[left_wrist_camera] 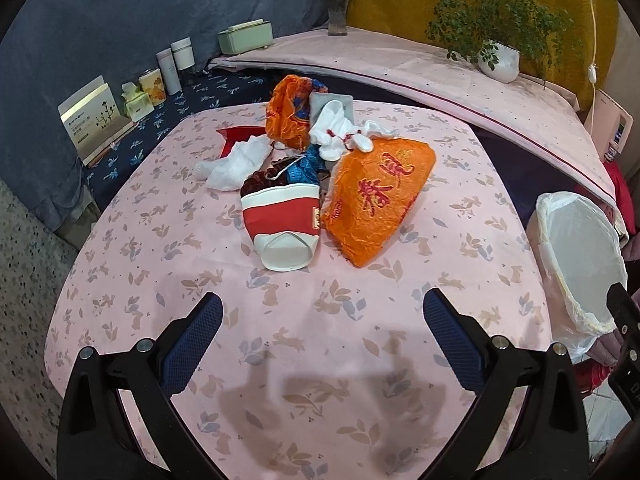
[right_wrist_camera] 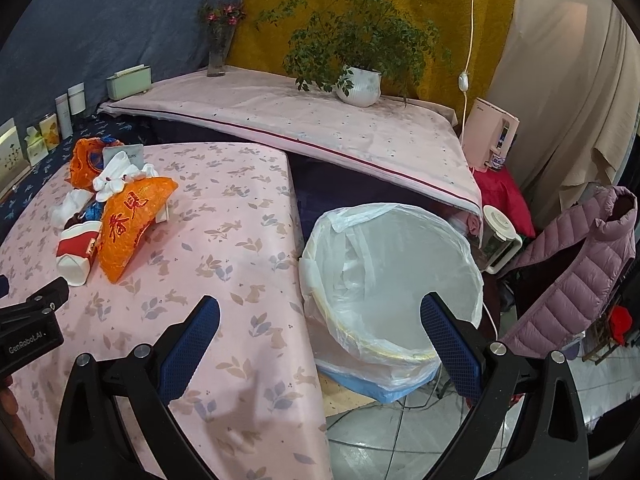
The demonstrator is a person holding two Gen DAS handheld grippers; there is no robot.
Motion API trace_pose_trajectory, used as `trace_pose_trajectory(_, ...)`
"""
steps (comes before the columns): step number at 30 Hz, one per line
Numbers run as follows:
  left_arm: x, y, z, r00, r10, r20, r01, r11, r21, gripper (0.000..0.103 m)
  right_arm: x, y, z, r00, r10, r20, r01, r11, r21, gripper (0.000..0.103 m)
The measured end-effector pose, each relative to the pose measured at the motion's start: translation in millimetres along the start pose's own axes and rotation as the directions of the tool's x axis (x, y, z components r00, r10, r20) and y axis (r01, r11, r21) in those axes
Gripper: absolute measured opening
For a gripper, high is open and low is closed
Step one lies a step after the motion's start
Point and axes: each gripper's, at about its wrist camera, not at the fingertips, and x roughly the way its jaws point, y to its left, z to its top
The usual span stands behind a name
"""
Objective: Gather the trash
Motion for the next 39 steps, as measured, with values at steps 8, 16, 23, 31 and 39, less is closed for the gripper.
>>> trace_pose_trajectory(8,45.6,52.8,23.3,0.999,-0.034,-0.042,0.030,0.994,-0.102,0.096,28.2,33.5,20.9,0.998,0.070,-0.001,-0.070,0.997,0.009,0.096)
trace_pose_trajectory(16,88.7,64.1,40.2,0.991,-0.076,-0.107,0.062,0.989,-0.132,0.096,57.3,75.4,45.6,0.989,0.148,-0.006,-0.148,0.989,0.000,0.096)
trace_pose_trajectory(23,116.6,70.8,45.0,0.980,-0.125,-0.156,0.095,0.977,-0.189,0.096,83.0,108.4,64.0,0.970,0.240,-0.030,-0.240,0.971,0.012,0.096)
trace_pose_trajectory(31,131.8,66.2,43.9,0.969,-0.174,-0.177,0.147,0.977,-0.155,0.080,112.8,144.4,70.3,0.929,0.360,-0.082,-0.358,0.933,0.038,0.091)
trace_pose_trajectory(39,133.2,69.4,37.2,0.963,-0.206,-0.175,0.181,0.972,-0.150,0.064,138.5,164.2,61.8,0.881,0.448,-0.153,-0.441,0.894,0.077,0.064)
